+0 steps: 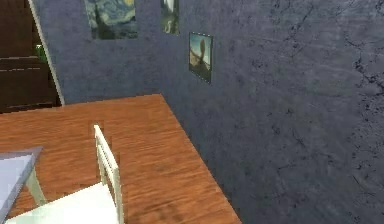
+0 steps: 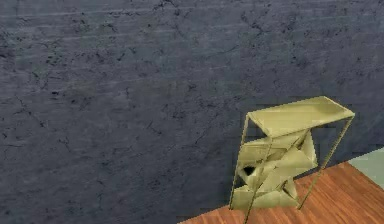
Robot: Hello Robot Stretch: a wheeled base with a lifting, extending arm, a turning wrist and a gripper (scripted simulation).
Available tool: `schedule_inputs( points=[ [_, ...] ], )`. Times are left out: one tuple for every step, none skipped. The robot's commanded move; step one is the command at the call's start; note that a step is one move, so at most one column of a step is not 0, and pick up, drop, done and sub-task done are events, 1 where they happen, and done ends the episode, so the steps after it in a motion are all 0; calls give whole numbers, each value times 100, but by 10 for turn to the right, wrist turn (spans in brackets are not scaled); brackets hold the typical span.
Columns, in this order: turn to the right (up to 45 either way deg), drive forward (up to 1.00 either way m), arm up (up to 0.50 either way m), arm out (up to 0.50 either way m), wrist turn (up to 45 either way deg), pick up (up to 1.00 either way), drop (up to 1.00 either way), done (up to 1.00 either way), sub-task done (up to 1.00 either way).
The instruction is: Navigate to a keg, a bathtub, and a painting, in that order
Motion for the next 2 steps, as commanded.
schedule_inputs(
  points=[
    [270,0,0,0,0,0,0,0,0],
    [0,20,0,0,0,0,0,0,0]
  ],
)
